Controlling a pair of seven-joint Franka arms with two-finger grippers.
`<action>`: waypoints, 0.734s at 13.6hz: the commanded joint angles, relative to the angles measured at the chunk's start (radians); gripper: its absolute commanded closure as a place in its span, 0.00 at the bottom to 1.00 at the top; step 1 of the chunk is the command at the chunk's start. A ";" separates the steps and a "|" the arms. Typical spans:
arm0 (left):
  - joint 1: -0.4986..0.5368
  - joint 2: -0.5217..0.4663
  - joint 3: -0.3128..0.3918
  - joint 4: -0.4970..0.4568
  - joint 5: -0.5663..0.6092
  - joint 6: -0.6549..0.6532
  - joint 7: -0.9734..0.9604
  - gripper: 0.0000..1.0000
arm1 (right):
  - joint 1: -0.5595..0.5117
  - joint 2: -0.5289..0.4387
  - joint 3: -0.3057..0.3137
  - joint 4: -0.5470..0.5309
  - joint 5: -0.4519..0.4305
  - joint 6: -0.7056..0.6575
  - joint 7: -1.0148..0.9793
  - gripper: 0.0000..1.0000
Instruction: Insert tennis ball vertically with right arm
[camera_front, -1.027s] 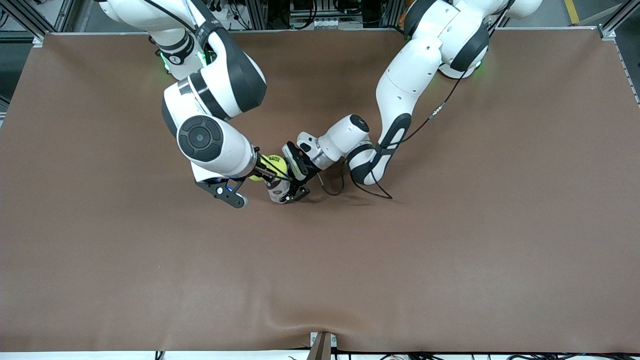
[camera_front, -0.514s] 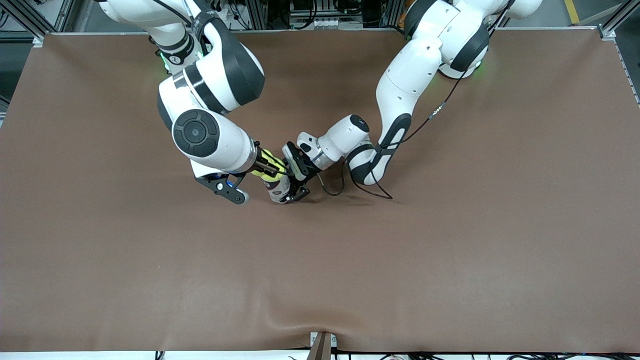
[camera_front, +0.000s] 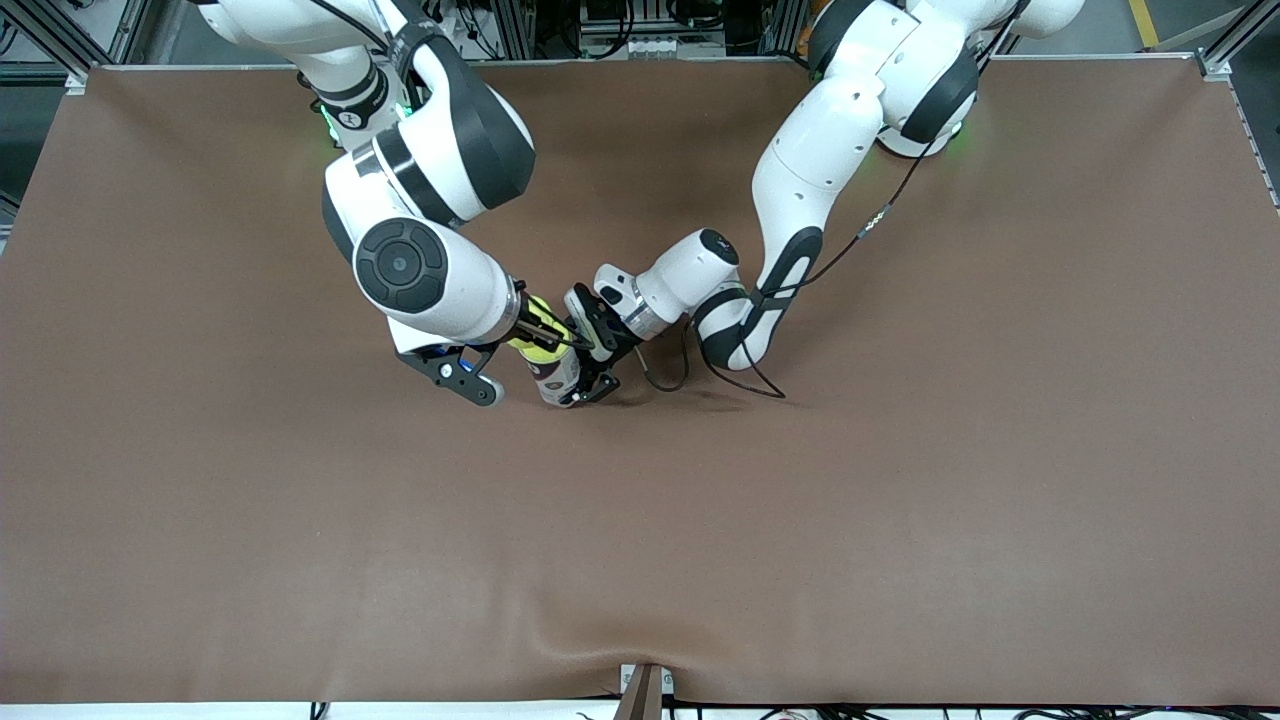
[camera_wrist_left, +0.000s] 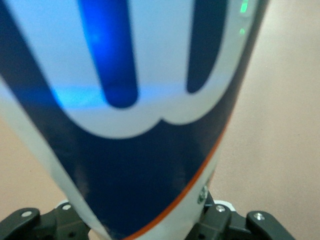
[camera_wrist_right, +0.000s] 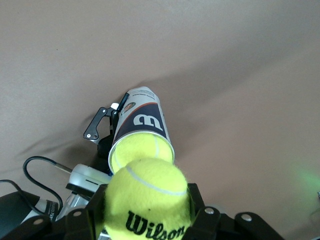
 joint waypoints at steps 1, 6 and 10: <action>0.016 -0.010 0.006 -0.037 0.032 -0.030 -0.008 0.22 | 0.005 0.013 -0.005 -0.002 0.017 0.025 0.010 1.00; 0.016 -0.008 0.006 -0.039 0.032 -0.030 -0.006 0.22 | 0.014 0.060 -0.006 -0.008 0.008 0.093 0.012 1.00; 0.016 -0.008 0.006 -0.039 0.032 -0.030 -0.006 0.22 | 0.008 0.060 -0.006 -0.016 0.008 0.092 0.005 0.74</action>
